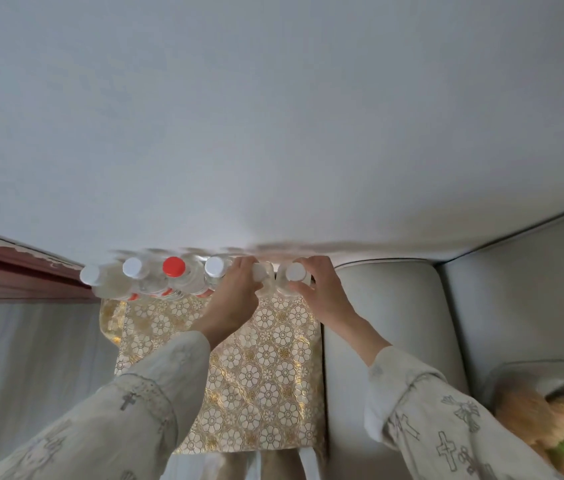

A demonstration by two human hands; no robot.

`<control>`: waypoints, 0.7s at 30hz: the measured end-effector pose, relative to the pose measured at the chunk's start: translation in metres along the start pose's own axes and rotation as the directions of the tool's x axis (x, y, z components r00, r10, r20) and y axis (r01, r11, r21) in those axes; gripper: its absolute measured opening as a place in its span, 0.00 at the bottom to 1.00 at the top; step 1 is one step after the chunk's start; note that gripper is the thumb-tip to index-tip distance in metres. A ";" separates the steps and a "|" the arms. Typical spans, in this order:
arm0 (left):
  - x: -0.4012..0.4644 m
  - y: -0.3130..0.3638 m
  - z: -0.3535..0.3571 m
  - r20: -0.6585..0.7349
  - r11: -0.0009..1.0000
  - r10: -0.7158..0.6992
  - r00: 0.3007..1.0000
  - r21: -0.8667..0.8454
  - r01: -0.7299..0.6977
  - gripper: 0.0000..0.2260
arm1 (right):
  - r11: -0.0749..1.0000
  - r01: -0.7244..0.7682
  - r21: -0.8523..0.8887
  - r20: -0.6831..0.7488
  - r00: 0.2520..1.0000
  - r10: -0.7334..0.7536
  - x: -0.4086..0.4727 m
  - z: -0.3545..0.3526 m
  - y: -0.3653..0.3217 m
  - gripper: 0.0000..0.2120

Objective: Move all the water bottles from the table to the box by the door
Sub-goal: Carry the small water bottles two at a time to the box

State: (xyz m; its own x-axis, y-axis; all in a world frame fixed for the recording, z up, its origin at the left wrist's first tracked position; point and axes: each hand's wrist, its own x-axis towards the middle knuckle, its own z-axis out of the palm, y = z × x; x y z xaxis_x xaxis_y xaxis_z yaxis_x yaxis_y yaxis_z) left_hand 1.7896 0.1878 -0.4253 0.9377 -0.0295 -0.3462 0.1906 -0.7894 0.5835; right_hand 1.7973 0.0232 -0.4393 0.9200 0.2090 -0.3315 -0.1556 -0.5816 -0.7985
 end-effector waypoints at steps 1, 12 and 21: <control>0.004 0.001 0.000 0.001 1.000 -0.011 1.000 0.008 0.011 0.15 | 1.000 -0.002 0.006 0.001 1.000 0.002 0.004 -0.001 -0.001 0.16; 0.012 0.010 0.002 -0.048 0.986 -0.157 0.986 -0.070 0.153 0.19 | 0.993 -0.051 0.103 -0.004 0.999 0.052 0.016 0.001 0.004 0.21; -0.055 0.008 -0.016 -0.069 0.944 -0.266 0.962 -0.220 0.245 0.19 | 0.972 -0.199 0.126 0.145 0.973 0.181 -0.037 -0.003 -0.017 0.30</control>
State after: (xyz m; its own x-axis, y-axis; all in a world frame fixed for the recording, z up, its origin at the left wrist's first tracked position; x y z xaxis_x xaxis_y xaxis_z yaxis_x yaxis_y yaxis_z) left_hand 1.7444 0.1929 -0.3902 0.8710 0.2236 -0.4375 0.4738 -0.6180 0.6274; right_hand 1.7671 0.0228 -0.4116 0.8145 0.2123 -0.5399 -0.3799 -0.5082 -0.7730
